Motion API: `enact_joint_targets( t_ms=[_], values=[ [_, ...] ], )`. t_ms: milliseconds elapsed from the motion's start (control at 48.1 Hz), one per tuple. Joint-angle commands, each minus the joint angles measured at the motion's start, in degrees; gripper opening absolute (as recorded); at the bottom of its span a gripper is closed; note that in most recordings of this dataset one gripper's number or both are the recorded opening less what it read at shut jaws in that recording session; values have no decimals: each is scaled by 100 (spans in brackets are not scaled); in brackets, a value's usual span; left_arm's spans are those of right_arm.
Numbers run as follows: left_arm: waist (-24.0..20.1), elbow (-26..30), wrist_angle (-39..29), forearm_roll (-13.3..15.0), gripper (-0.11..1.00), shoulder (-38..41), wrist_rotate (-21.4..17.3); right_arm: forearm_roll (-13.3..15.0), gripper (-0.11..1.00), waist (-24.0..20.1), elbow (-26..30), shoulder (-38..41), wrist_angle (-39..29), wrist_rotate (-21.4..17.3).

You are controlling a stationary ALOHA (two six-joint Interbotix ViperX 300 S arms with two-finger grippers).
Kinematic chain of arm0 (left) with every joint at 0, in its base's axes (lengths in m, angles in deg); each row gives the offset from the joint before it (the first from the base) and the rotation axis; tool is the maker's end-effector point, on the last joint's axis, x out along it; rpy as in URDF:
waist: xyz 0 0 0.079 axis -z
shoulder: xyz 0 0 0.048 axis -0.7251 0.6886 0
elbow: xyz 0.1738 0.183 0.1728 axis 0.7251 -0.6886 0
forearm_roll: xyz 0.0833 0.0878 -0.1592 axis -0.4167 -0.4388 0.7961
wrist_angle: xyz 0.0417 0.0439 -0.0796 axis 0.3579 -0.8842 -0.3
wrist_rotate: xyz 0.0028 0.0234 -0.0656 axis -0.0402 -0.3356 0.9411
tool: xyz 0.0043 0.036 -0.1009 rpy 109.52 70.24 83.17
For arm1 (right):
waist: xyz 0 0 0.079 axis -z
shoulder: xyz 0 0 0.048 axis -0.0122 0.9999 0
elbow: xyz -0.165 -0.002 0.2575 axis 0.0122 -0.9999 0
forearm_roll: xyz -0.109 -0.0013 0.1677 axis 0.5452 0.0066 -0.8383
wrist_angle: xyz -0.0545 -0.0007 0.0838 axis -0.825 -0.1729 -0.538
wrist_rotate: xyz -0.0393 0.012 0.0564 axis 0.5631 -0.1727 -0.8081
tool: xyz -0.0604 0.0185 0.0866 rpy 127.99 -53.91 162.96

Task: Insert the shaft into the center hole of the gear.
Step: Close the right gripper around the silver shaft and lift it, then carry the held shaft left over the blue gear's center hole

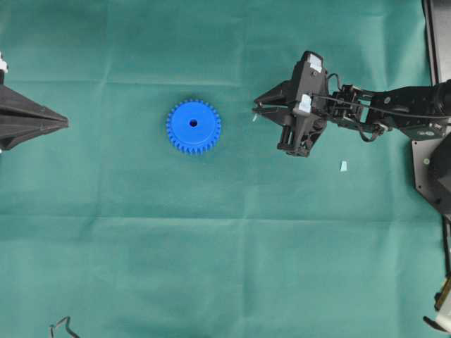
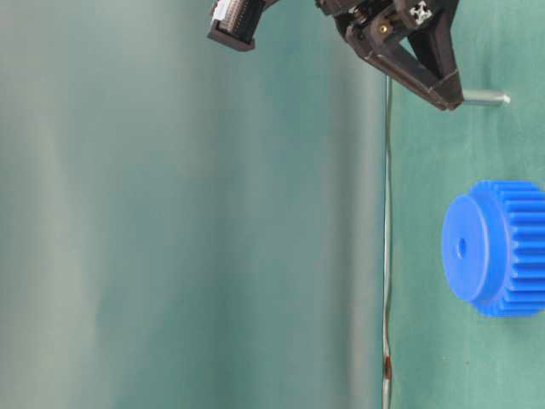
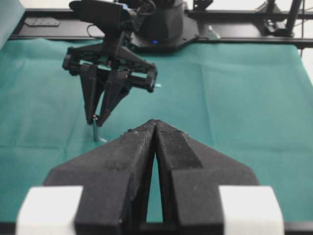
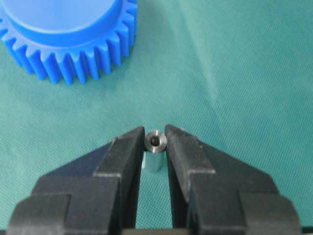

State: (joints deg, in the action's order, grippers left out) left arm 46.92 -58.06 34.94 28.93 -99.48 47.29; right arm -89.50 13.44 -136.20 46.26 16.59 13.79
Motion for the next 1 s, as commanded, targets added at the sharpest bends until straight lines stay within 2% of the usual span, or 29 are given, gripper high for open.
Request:
enact_joint_targets(
  t_ms=[0, 291, 644, 977],
  values=[
    [-9, 141, 18, -18, 0, 18, 0, 0, 18, 9, 35, -62, -18, 0],
    [-9, 141, 9, -18, 0, 18, 0, 0, 18, 9, 105, -211, -167, -18],
    [-9, 141, 9, -18, 0, 18, 9, 0, 17, 9, 378, -1345, -1494, 26],
    [-9, 149, 9, -18, 0, 18, 9, 9, 18, 9, 387, -1512, -1705, 18]
  ],
)
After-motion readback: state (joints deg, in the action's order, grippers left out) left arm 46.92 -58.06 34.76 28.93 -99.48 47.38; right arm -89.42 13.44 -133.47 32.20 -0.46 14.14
